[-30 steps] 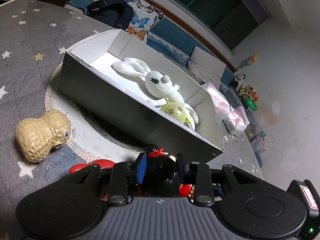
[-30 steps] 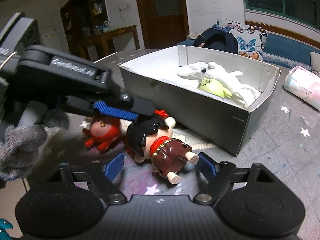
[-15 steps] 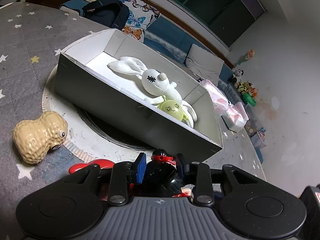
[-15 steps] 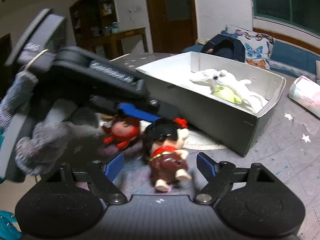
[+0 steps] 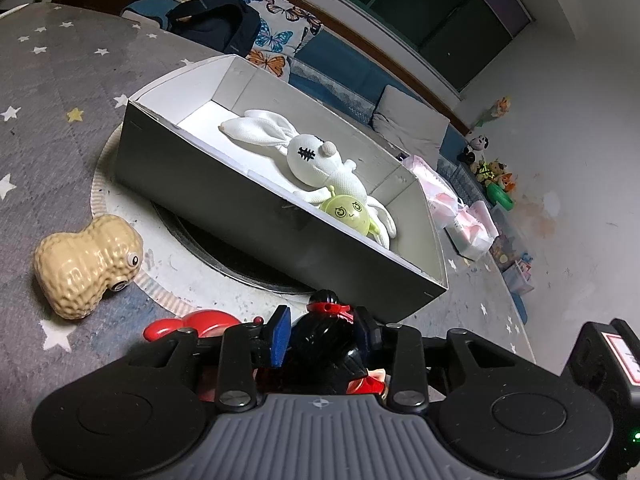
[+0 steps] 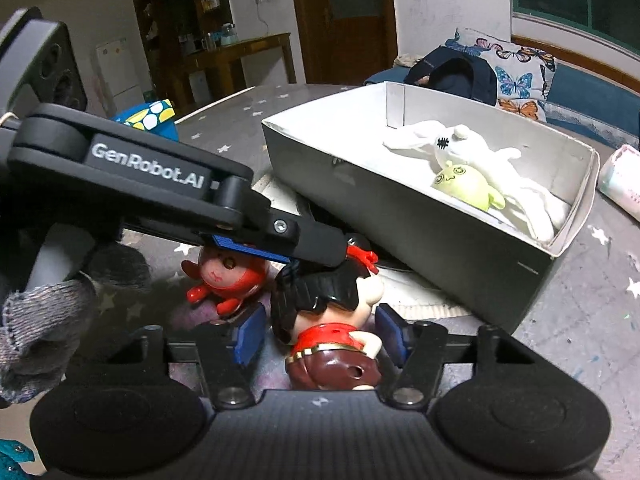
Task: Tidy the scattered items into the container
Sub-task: 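Close the left tool on the doll figure and lift it, then carry the doll figure over the grey box, then lower the doll into the box beside the bunny and open the left tool, then move the left tool down onto the red round figure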
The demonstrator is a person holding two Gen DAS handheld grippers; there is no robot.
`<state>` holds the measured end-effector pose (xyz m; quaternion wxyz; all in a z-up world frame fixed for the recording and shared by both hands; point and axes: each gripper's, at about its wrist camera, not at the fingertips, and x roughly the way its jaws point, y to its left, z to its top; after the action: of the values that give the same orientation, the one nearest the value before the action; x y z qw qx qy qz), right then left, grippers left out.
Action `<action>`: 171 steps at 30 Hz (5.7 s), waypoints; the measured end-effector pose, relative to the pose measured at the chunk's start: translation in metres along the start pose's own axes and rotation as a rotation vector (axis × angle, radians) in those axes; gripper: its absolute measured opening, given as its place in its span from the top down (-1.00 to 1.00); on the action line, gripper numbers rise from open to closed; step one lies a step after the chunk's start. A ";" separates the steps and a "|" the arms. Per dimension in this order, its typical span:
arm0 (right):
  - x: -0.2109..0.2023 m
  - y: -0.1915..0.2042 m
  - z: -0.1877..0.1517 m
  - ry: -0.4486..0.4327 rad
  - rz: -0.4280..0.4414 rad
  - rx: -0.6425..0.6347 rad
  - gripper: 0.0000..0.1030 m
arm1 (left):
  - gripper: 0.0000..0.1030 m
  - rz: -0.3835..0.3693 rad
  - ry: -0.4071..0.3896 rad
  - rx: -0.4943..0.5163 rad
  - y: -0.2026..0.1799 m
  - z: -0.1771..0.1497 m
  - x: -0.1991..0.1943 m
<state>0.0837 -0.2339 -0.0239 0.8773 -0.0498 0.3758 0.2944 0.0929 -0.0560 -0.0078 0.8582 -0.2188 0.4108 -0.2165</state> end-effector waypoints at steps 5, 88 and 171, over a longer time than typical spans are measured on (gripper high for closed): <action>0.000 -0.001 -0.002 0.002 0.000 0.005 -0.07 | 0.26 0.010 0.003 0.019 -0.003 -0.002 -0.001; 0.149 -0.078 0.171 0.132 -0.004 0.040 -0.04 | 0.25 0.193 -0.050 0.108 0.026 0.167 0.090; -0.009 0.010 0.101 -0.198 -0.027 -0.132 -0.87 | 0.26 0.194 -0.185 0.128 0.001 0.073 -0.040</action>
<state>0.1368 -0.1985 0.0558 0.9088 -0.0832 0.2665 0.3102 0.1288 -0.0182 0.0574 0.9214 -0.1419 0.3346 -0.1374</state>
